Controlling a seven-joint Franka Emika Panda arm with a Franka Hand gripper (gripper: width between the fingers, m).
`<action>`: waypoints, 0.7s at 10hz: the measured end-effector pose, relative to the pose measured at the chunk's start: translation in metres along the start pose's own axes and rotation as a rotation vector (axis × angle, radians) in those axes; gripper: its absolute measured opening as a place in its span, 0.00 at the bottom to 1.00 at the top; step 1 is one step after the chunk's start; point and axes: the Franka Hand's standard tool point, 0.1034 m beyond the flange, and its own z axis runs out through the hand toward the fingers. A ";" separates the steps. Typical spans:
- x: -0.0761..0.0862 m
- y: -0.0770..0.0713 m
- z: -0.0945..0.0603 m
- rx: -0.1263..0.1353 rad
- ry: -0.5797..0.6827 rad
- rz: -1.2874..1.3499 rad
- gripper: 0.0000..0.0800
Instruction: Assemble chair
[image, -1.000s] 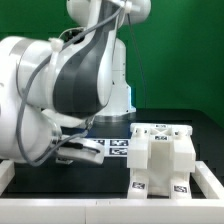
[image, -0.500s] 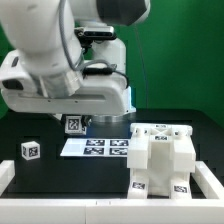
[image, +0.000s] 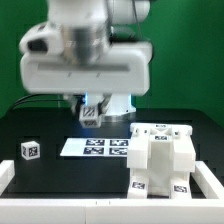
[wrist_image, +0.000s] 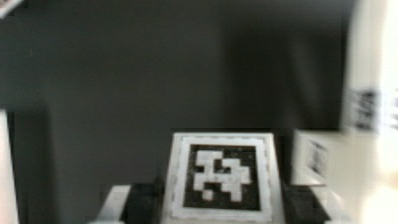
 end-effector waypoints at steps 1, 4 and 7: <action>0.005 -0.015 -0.017 -0.001 0.075 -0.010 0.36; 0.009 -0.020 -0.017 0.000 0.307 -0.021 0.36; 0.016 -0.064 -0.018 -0.012 0.582 -0.030 0.36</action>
Offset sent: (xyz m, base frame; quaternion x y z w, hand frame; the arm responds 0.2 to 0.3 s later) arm 0.0000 0.0000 0.0000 0.0000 0.1938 0.0000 0.9810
